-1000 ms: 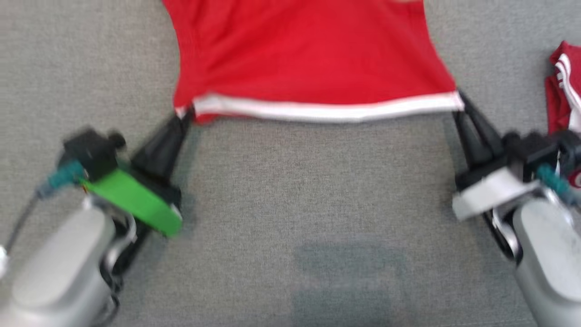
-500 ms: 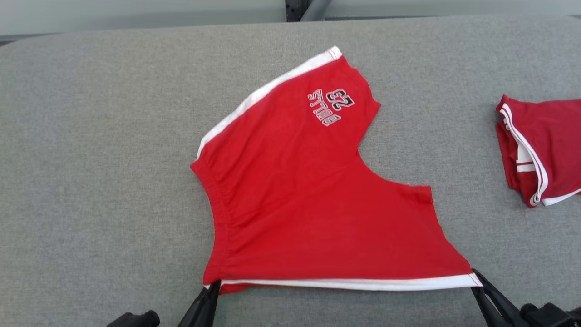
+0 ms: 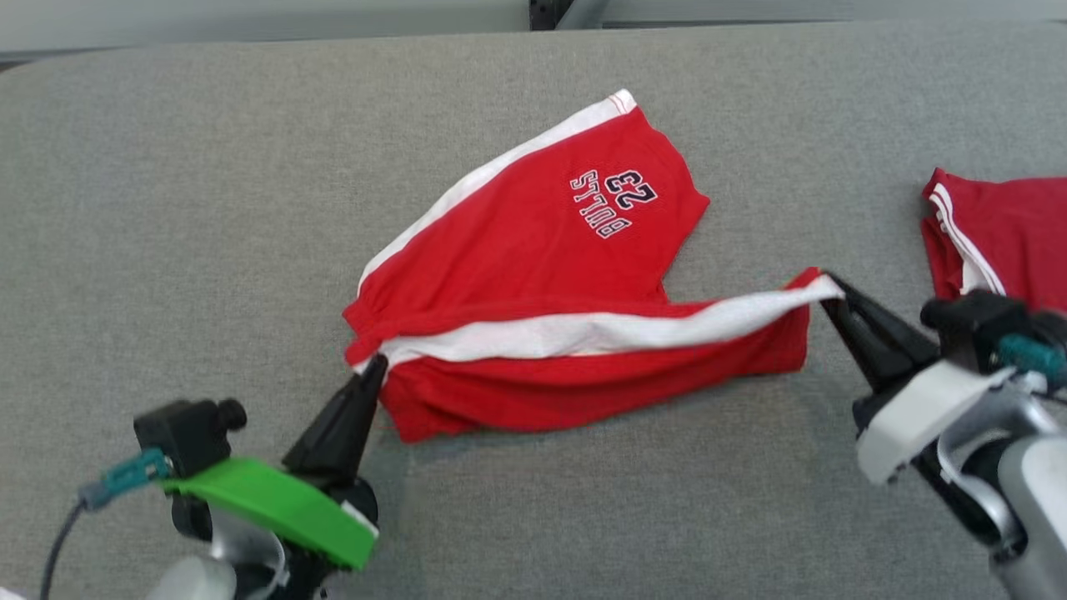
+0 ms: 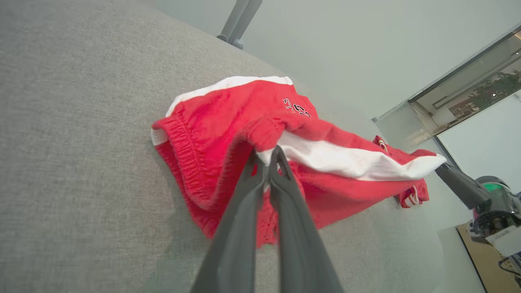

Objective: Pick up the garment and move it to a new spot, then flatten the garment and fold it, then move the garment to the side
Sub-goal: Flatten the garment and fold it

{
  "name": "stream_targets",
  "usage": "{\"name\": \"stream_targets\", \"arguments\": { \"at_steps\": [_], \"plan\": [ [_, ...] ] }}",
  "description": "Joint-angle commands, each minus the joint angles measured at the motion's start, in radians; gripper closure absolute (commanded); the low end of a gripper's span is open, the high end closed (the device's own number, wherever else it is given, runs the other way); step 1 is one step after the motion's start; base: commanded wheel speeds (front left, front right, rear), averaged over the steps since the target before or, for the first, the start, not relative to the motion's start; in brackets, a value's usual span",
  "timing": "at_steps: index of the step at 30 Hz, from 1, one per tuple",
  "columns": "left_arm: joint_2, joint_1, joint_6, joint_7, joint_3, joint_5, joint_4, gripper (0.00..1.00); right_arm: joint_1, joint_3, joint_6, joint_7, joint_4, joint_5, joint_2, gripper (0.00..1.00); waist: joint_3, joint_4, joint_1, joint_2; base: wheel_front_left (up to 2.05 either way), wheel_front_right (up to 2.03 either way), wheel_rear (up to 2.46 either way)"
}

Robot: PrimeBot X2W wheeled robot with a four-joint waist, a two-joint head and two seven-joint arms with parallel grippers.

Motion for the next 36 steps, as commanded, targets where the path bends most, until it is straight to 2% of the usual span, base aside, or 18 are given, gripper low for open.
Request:
{"name": "stream_targets", "arguments": {
  "at_steps": [1, 6, 10, 15, 26, 36],
  "plan": [
    [0.011, -0.069, 0.012, 0.033, 0.014, -0.012, 0.0, 1.0, -0.088, 0.003, -0.002, 0.037, 0.02, 0.02, -0.02, 1.0, 0.144, 0.045, 0.0001, 0.0, 0.0, 0.0, 0.0],
    [0.005, -0.279, 0.037, 0.131, 0.024, -0.004, 0.062, 1.0, -0.379, 0.082, -0.001, 0.157, 0.128, 0.051, -0.071, 1.0, 0.253, 0.106, 0.0001, 0.0, 0.0, 0.0, 0.0],
    [-0.034, -0.413, 0.044, 0.156, 0.021, 0.005, 0.151, 1.0, -0.58, 0.138, -0.001, 0.193, 0.255, 0.073, -0.065, 1.0, 0.303, 0.151, 0.0001, 0.0, 0.0, 0.0, 0.0],
    [-0.099, -0.524, 0.027, 0.166, 0.005, -0.008, 0.286, 1.0, -0.746, 0.227, -0.001, 0.203, 0.415, 0.091, -0.063, 1.0, 0.319, 0.199, 0.0001, 0.0, 0.0, 0.0, 0.0],
    [-0.163, -0.612, -0.014, 0.131, -0.011, -0.005, 0.449, 1.0, -0.929, 0.372, -0.001, 0.164, 0.616, 0.146, -0.089, 1.0, 0.312, 0.233, 0.0001, 0.0, 0.0, 0.0, 0.0],
    [-0.178, -0.627, -0.033, 0.119, -0.02, -0.005, 0.5, 1.0, -0.988, 0.439, -0.001, 0.164, 0.689, 0.167, -0.111, 1.0, 0.314, 0.223, 0.0001, 0.0, 0.0, 0.0, 0.0]
  ]
}}
